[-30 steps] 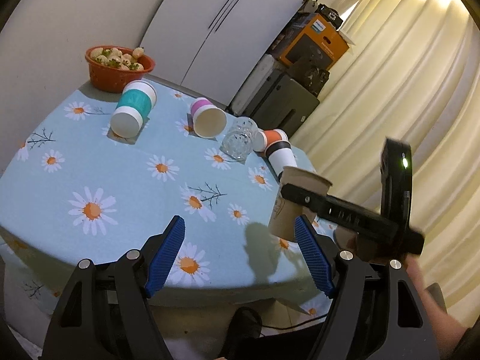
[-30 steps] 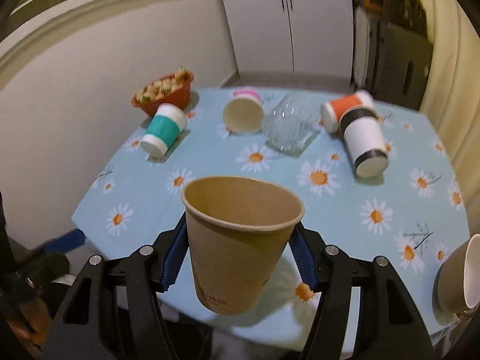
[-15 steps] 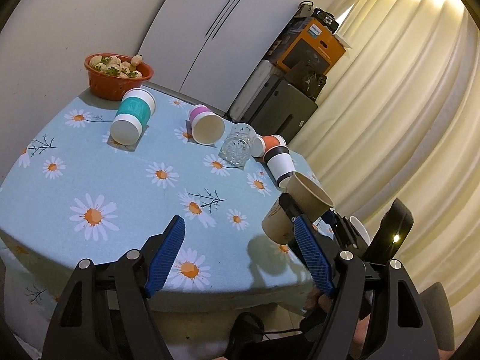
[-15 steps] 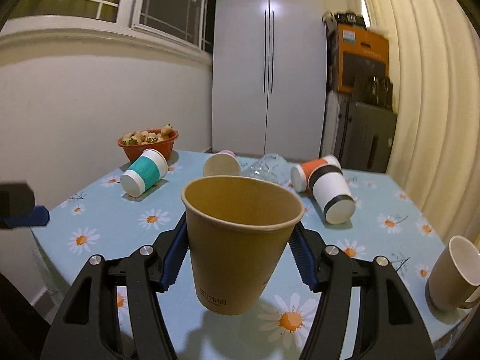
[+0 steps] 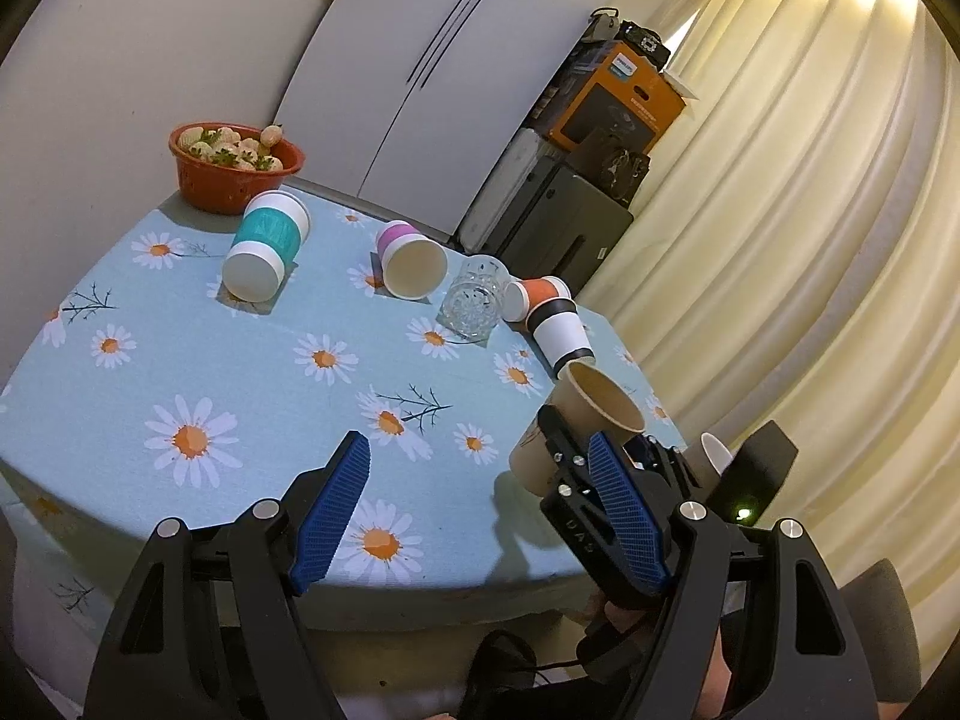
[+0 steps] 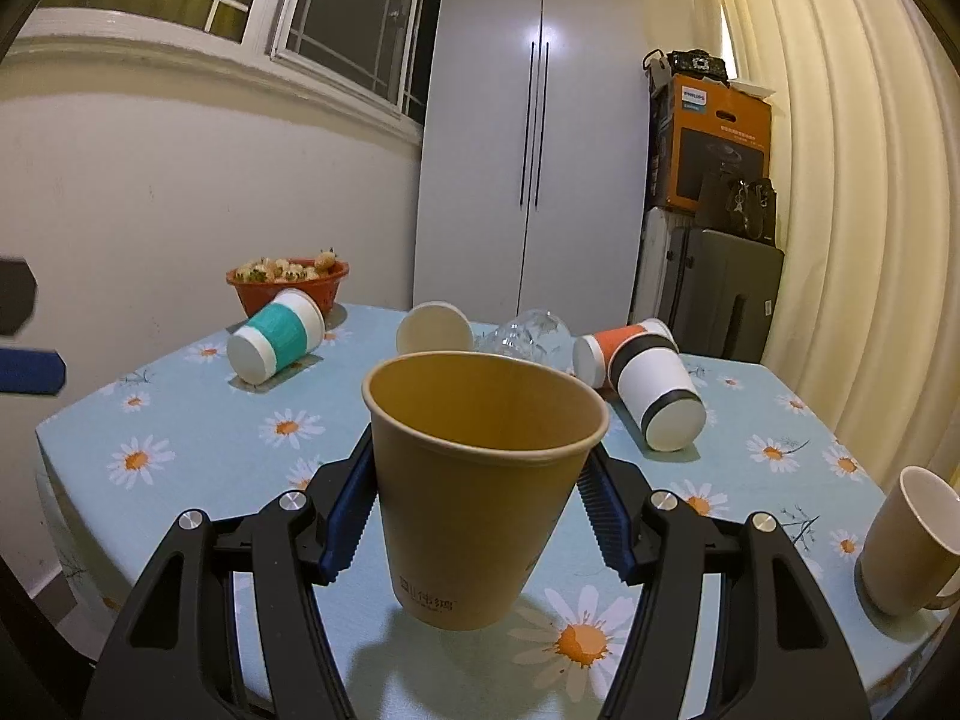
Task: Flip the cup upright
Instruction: 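Rotate the tan cup upright with the right gripper and lower it onto the table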
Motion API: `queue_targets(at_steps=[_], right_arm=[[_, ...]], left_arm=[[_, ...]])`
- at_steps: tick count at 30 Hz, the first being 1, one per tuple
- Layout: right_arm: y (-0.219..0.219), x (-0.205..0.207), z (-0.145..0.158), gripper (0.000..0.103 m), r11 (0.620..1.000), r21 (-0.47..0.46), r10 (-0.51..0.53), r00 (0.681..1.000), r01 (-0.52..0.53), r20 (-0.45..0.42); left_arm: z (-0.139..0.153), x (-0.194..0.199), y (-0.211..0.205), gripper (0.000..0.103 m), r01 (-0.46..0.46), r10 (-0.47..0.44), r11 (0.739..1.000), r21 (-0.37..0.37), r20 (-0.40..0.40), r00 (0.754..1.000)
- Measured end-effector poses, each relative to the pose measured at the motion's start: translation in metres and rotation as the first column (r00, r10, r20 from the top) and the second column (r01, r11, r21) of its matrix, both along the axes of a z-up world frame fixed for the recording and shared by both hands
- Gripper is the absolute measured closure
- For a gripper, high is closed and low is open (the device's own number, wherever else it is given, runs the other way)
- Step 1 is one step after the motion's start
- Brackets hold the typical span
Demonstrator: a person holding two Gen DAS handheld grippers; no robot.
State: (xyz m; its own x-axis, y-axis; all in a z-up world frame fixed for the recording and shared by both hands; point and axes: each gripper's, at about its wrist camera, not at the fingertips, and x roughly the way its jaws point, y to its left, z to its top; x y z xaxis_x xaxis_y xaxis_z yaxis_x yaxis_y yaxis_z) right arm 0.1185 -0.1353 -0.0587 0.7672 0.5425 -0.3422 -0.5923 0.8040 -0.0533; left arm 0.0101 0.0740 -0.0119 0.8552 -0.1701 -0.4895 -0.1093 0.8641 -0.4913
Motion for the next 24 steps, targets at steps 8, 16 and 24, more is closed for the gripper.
queue_targets(at_steps=[8,16,24], right_arm=[[0.005,-0.002,-0.014,0.040,0.999,-0.036,0.011,1.000,-0.012,-0.013],[0.007,0.000,-0.019,0.039,0.999,-0.043,0.015,0.999,-0.017,-0.039],[0.008,-0.002,-0.023,0.026,0.998,-0.053,0.024,0.998,-0.027,-0.065]], left_arm=[[0.001,-0.001,-0.003,0.029,-0.002,0.002,1.000,0.020,0.003,1.000],[0.002,-0.002,-0.003,0.029,-0.003,0.003,1.000,0.029,0.004,1.000],[0.004,-0.002,-0.005,0.029,-0.003,0.003,0.999,0.044,0.005,1.000]])
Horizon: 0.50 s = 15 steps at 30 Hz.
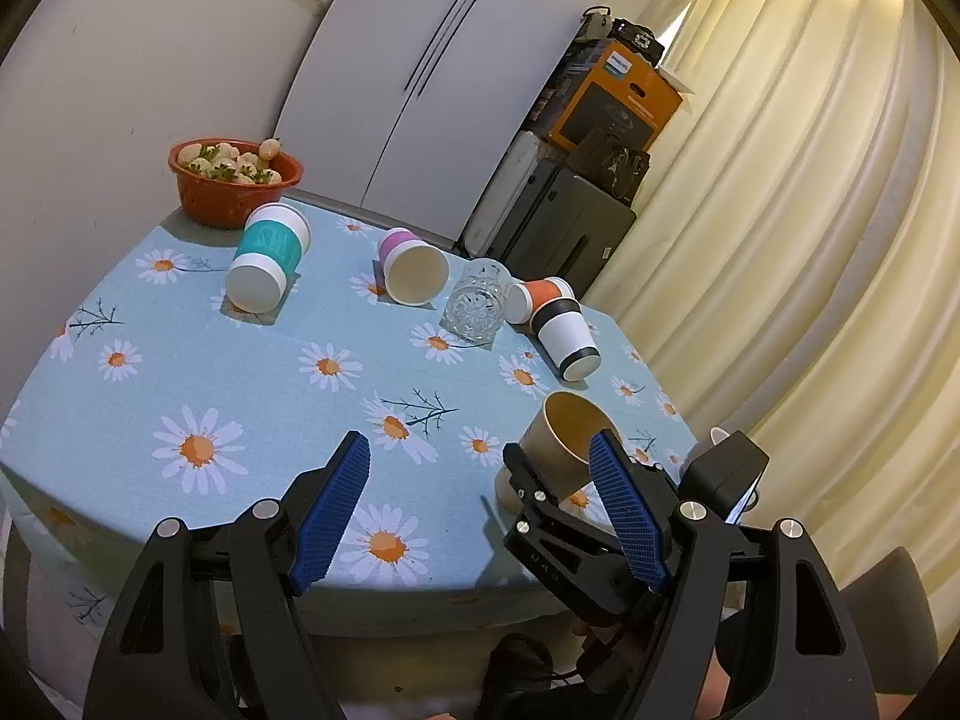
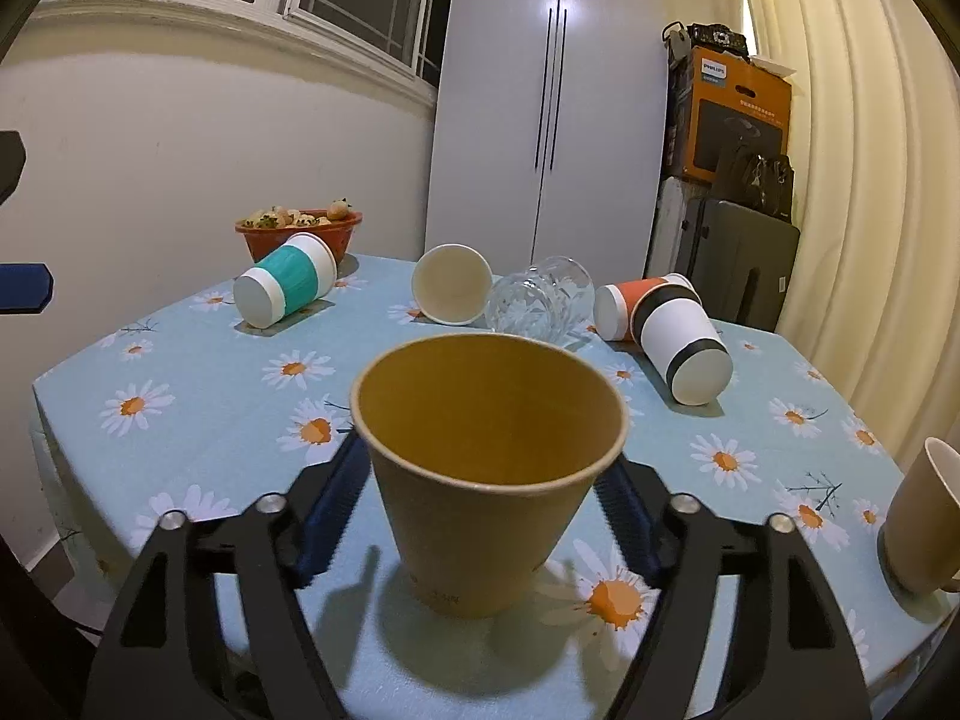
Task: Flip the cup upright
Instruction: 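Rotate the tan cup upright with the right gripper and lower it onto the table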
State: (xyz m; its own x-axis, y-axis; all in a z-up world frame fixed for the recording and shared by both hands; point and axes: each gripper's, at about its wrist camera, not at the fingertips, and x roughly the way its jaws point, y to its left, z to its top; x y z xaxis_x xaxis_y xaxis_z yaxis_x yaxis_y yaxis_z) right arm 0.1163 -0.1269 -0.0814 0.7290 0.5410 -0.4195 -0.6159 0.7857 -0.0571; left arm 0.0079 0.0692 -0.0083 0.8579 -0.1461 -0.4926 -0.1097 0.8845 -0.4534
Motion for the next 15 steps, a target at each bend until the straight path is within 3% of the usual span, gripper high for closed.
queue_targets(at_steps=[4,13,14,15], right_arm=[[-0.004,-0.004,0.007,0.014,1.000,0.007,0.001,1.000,-0.001,-0.002],[-0.036,-0.029,0.044,0.005,0.997,0.069,0.022,1.000,-0.023,0.005],[-0.040,-0.031,0.049,0.005,0.997,0.079,0.022,1.000,-0.022,0.000],[-0.046,-0.034,0.054,0.005,0.996,0.091,0.022,1.000,-0.022,-0.003]], left_arm=[[0.001,0.000,0.000,0.029,-0.004,0.004,1.000,0.009,0.000,1.000],[0.003,-0.005,0.002,0.029,-0.018,0.018,1.000,0.013,0.022,1.000],[0.004,-0.006,0.001,0.026,-0.017,0.017,1.000,0.017,0.022,1.000],[0.004,-0.006,0.000,0.017,-0.017,0.017,1.000,0.025,0.022,1.000]])
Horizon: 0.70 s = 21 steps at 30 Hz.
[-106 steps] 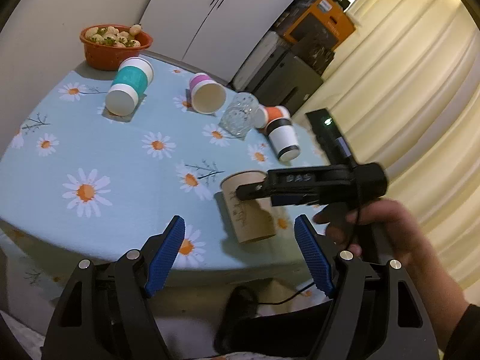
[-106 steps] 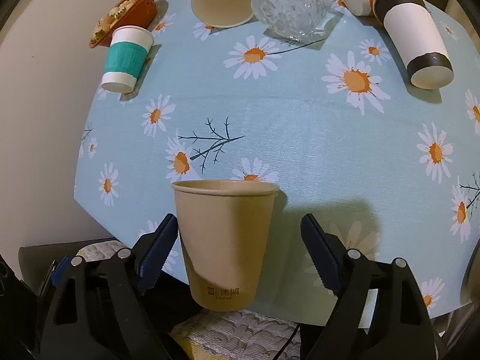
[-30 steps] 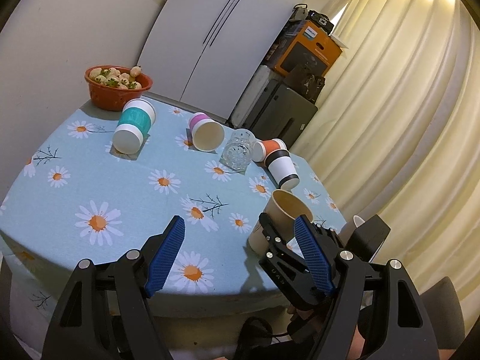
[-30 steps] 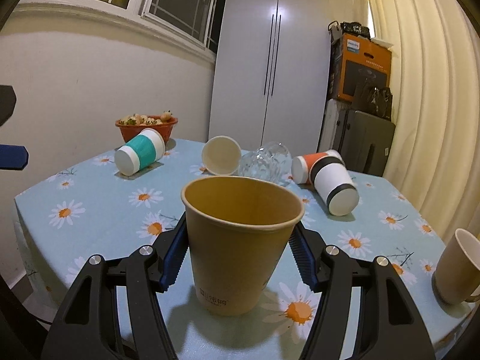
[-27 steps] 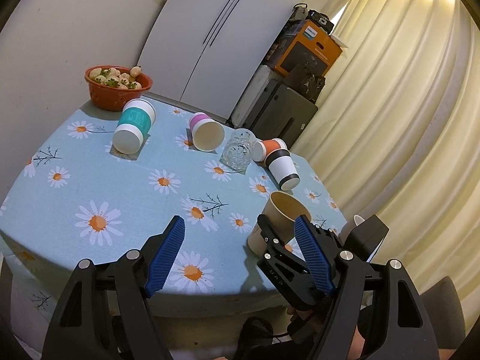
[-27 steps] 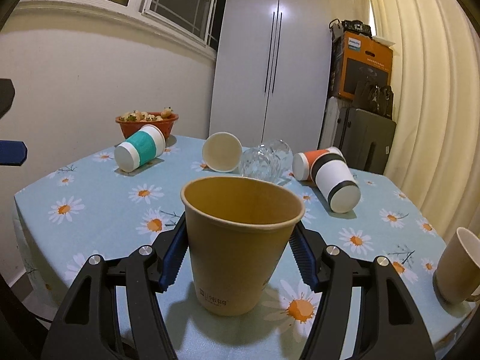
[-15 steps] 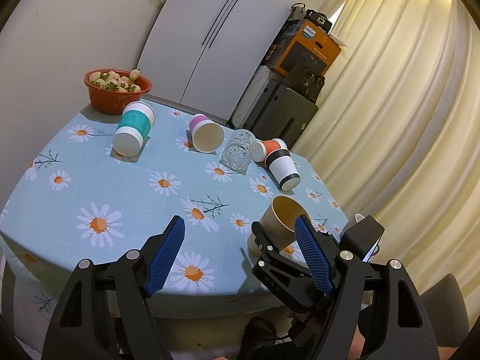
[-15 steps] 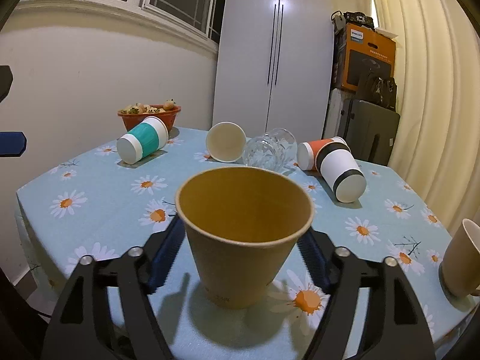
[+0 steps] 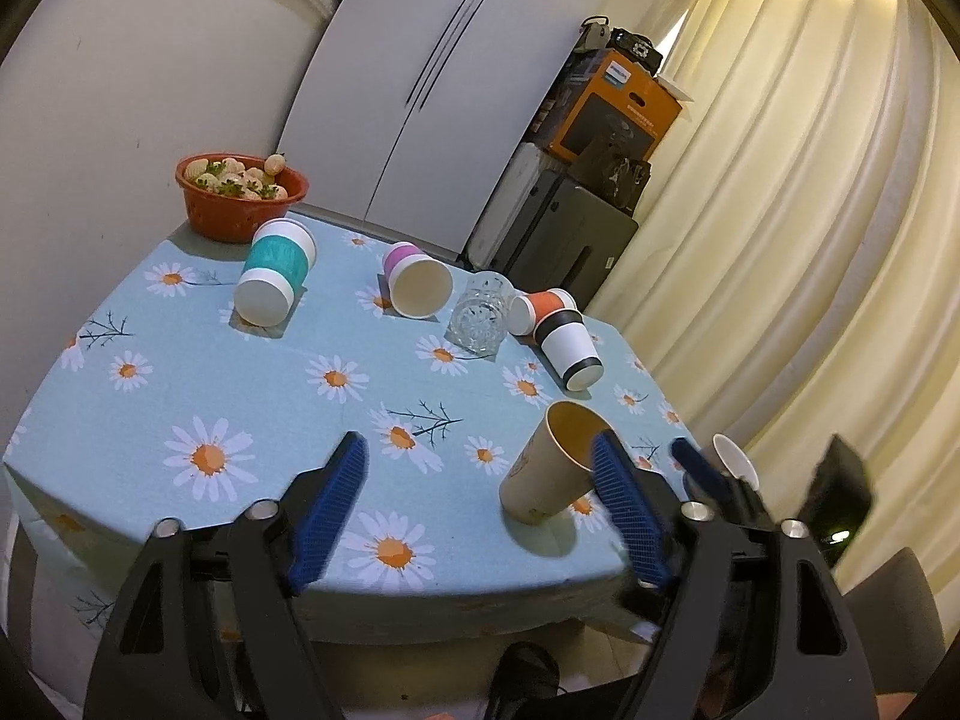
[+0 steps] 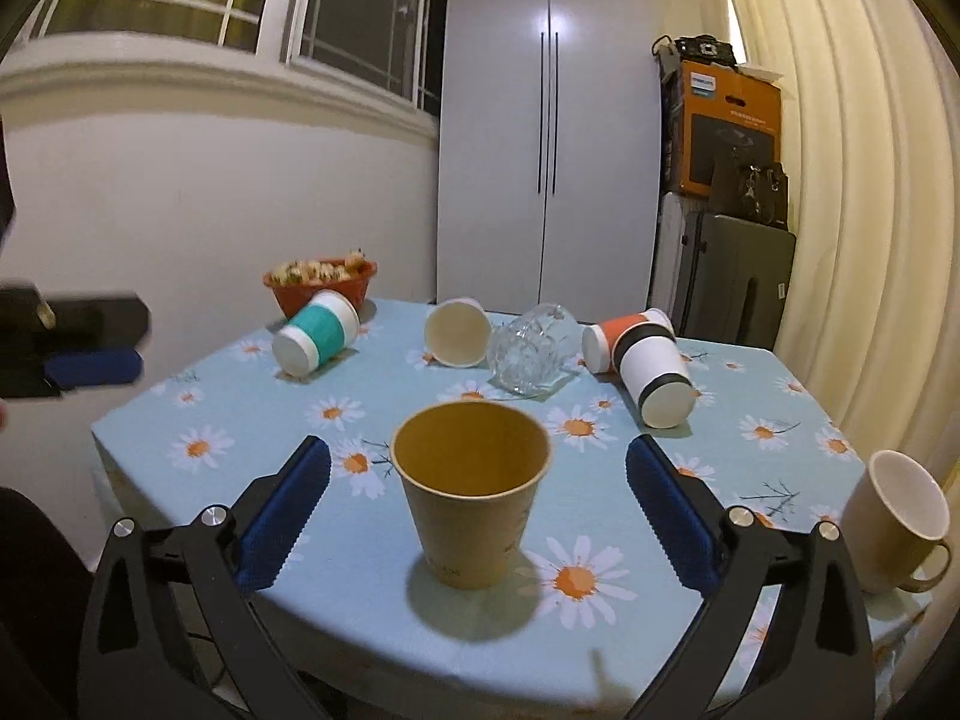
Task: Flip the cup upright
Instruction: 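Open the right gripper and withdraw both tools from the cup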
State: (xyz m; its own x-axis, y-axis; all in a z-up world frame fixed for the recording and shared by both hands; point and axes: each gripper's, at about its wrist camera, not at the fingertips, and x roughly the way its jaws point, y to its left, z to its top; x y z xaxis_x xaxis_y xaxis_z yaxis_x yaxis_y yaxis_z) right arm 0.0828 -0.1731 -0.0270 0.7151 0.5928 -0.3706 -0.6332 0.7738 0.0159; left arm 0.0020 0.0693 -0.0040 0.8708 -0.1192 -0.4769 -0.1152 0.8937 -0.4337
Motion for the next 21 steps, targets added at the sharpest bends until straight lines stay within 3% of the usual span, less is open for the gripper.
queue_targets(at_steps=[13,21], right_arm=[[-0.062,-0.016,0.054,0.005,0.999,-0.001,0.046,0.996,-0.046,-0.073],[-0.091,-0.024,0.068,0.005,0.999,-0.035,0.036,0.999,-0.036,-0.021]], left_arm=[[0.011,-0.008,-0.013,0.007,0.016,-0.018,0.996,0.091,0.020,1.000],[0.020,-0.013,-0.032,0.007,0.039,-0.037,0.976,0.215,-0.011,0.999]])
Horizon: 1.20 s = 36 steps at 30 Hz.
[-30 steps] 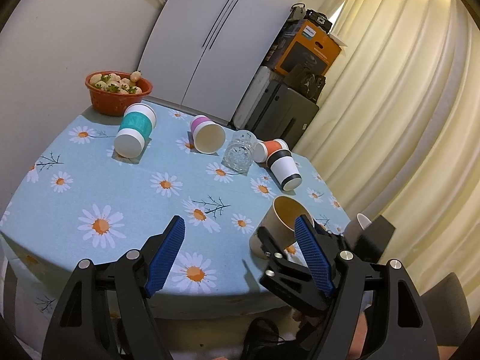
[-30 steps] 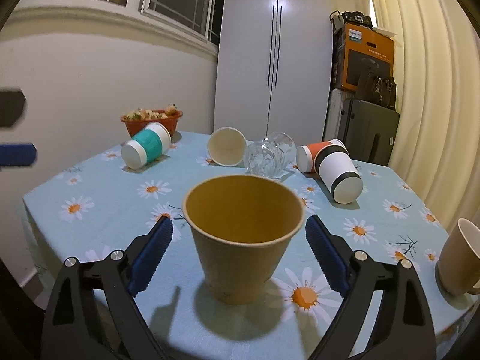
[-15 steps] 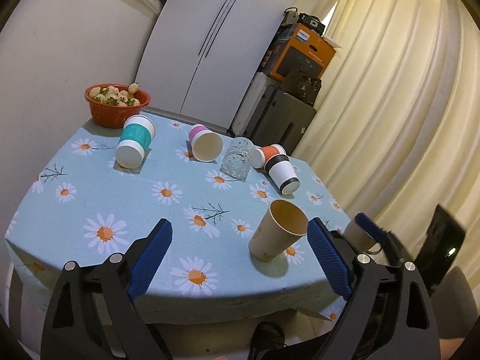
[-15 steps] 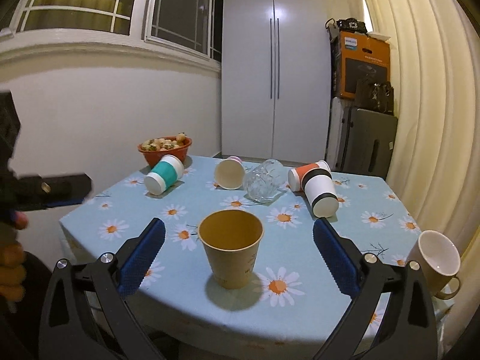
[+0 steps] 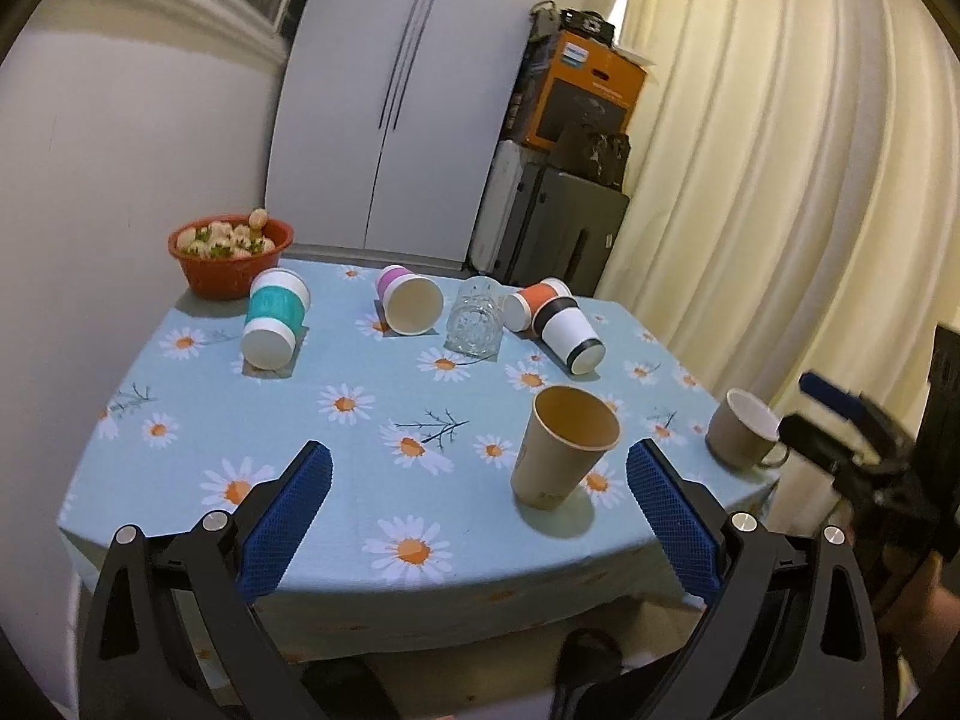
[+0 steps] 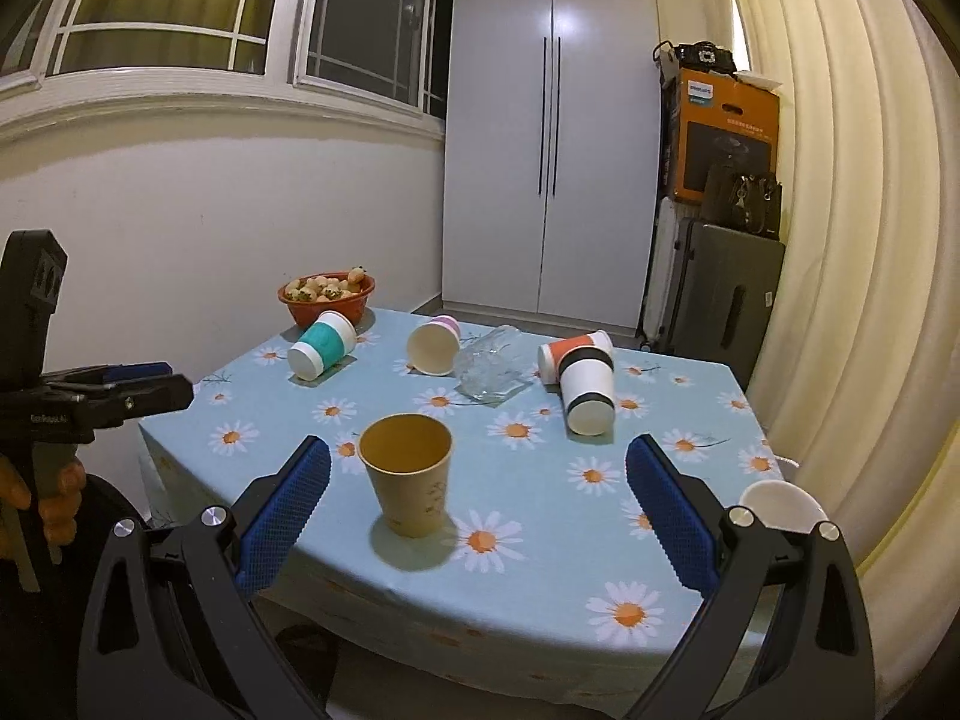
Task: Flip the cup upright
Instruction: 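Open the right gripper and withdraw both tools from the cup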
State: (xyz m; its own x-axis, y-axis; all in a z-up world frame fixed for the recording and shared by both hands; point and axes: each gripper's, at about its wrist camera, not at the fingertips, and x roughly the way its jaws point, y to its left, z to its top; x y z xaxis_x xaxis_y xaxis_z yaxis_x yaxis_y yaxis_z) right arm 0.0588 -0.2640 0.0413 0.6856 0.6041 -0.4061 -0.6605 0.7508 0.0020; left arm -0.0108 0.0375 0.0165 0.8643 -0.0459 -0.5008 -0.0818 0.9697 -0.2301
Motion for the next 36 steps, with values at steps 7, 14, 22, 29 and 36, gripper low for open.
queue_targets(at_steps=[7,14,22,29,36], right_arm=[[-0.010,-0.004,-0.004,0.005,1.000,0.016,0.009,0.999,-0.008,-0.053],[-0.014,-0.007,-0.010,0.005,1.000,0.012,-0.003,0.996,0.004,-0.086],[-0.007,-0.010,-0.014,0.005,1.000,-0.015,-0.003,0.998,0.002,-0.066],[-0.004,-0.012,-0.017,0.005,0.999,-0.035,-0.003,0.998,0.001,-0.056],[-0.004,-0.011,-0.019,0.005,0.999,-0.040,-0.011,0.998,0.009,-0.060]], left_arm=[[0.002,-0.006,-0.011,0.007,0.002,0.001,0.997,0.083,-0.027,1.000],[-0.005,-0.010,-0.019,0.007,0.034,-0.029,0.995,0.098,-0.049,0.998],[-0.009,-0.012,-0.036,0.007,0.050,-0.043,0.986,0.161,-0.045,0.998],[-0.009,-0.013,-0.037,0.007,0.048,-0.043,0.986,0.157,-0.037,0.998],[-0.009,-0.013,-0.036,0.007,0.046,-0.041,0.987,0.153,-0.037,0.998]])
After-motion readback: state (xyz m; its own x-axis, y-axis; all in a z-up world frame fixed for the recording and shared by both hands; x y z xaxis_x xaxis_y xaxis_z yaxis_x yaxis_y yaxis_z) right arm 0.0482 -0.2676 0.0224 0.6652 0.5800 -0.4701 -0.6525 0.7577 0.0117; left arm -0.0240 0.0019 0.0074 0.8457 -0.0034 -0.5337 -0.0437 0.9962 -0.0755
